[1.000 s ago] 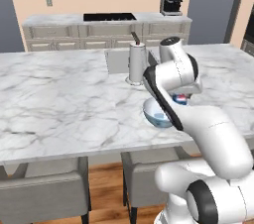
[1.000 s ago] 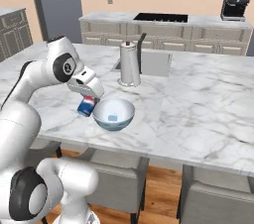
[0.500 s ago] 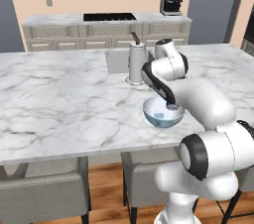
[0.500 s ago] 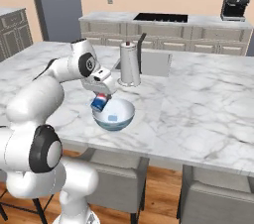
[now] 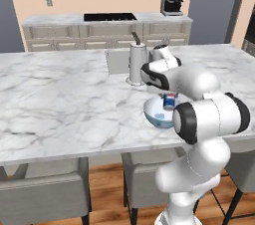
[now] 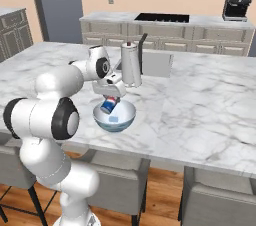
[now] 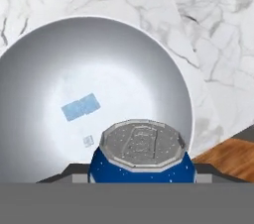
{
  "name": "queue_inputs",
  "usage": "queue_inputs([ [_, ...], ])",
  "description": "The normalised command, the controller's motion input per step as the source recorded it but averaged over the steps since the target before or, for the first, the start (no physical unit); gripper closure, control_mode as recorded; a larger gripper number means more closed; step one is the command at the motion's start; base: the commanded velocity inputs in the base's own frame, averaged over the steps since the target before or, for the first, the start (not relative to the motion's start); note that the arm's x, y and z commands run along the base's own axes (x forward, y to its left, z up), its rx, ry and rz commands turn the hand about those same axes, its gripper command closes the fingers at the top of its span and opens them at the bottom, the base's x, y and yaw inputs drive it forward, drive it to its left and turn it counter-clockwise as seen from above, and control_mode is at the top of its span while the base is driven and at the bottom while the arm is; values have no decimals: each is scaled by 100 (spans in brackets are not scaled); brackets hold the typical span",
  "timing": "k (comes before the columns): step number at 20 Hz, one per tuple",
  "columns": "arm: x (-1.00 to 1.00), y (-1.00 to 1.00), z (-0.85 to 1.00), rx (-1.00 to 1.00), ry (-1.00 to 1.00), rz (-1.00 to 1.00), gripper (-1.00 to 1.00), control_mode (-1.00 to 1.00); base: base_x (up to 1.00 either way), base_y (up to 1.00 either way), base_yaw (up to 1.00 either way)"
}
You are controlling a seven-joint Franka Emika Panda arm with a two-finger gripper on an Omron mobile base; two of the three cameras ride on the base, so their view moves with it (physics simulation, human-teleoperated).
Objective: Open the fridge, grab two sodas, and place both sodas inside the bowl with ice on the dining counter.
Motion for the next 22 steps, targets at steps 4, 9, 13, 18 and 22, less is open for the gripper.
queue_inputs([
  [4,47,-2,-45,2,8,0,100,-100,0,0,0],
  [9,36,-7,-49,2,4,0,100,-100,0,0,0],
  [13,23,-13,-42,5,2,0,100,-100,0,0,0],
  [18,23,-14,-44,3,5,0,100,-100,0,0,0],
  [22,30,-3,-38,2,6,0,100,-100,0,0,0],
])
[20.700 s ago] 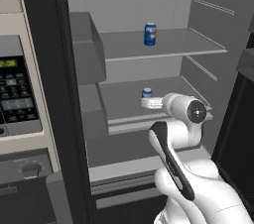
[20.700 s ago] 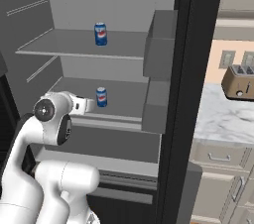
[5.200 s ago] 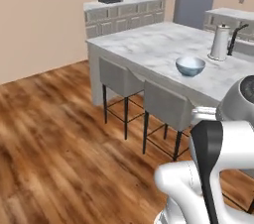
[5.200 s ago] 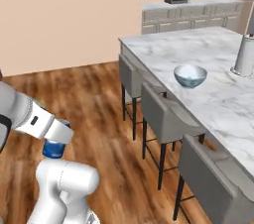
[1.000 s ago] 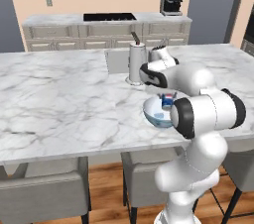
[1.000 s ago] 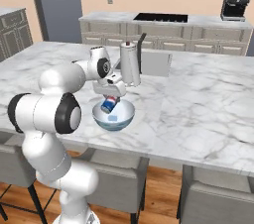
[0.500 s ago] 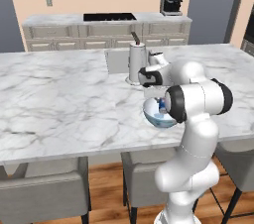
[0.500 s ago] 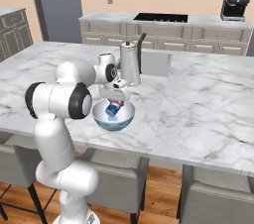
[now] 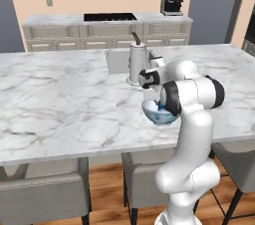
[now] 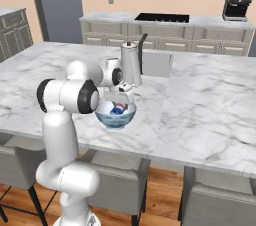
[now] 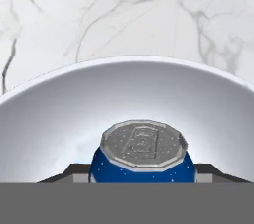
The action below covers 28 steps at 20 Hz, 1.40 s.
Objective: Open the fridge, grab two sodas, and place both sodas inside the bowl with ice on the dining counter.
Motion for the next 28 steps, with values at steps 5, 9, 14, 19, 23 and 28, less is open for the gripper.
queue_inputs([
  [5,-10,-1,-31,0,1,0,-100,-100,0,0,0],
  [9,-27,-13,-21,0,-3,0,-100,-100,0,0,0],
  [14,-25,-23,-6,2,-7,0,-100,-100,0,0,0],
  [19,-64,-29,5,0,-25,0,-100,-100,0,0,0],
  [23,-58,-16,34,0,-26,-3,-100,-100,0,0,0],
  [28,-79,-7,57,0,-29,-3,-100,-100,0,0,0],
])
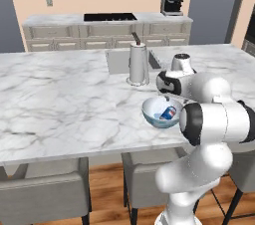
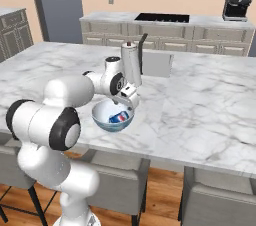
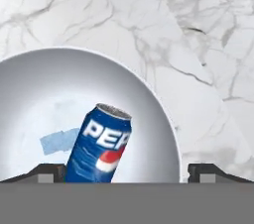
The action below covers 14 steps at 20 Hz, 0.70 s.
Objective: Open the fridge, grab two sodas, and place both sodas inside the bowl with ice on the dining counter.
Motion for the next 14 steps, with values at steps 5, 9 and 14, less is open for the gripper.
queue_inputs([
  [5,-81,-4,68,0,-29,0,-100,-100,0,0,0],
  [9,-99,1,38,-1,-12,5,-100,-100,0,0,0],
  [14,-98,6,35,-2,-5,11,-100,-100,0,0,0],
])
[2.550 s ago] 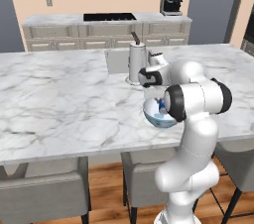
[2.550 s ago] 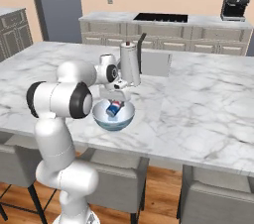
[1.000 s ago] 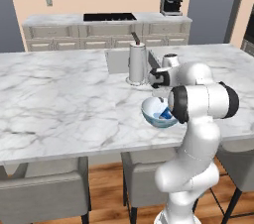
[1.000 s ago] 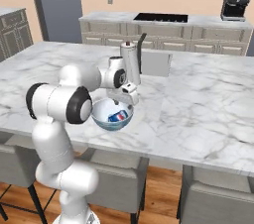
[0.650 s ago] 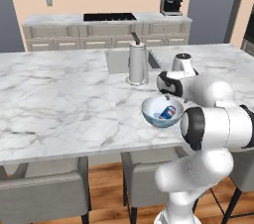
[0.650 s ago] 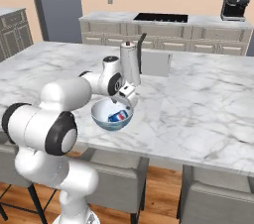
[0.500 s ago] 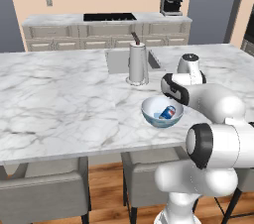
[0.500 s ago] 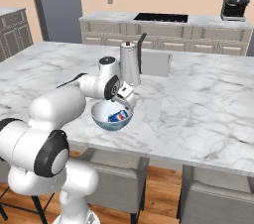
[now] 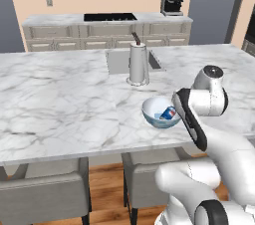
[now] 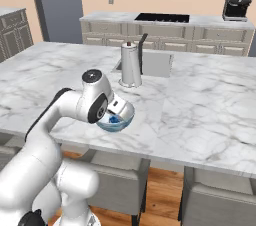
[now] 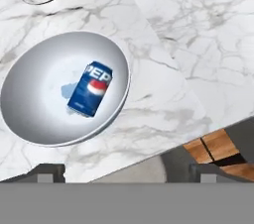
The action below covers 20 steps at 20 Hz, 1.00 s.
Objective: Open the fridge, grab two sodas, and place both sodas inside the bowl with ice on the dining counter.
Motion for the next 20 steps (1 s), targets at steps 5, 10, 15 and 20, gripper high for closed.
queue_inputs([
  [5,-99,22,10,-2,-1,12,-100,-100,0,0,0],
  [10,-90,29,-1,0,-2,7,-100,-100,0,0,0],
  [15,-71,27,-26,-3,2,3,-100,-100,0,0,0],
  [20,-9,4,-6,0,1,0,-100,100,-56,-8,-28],
])
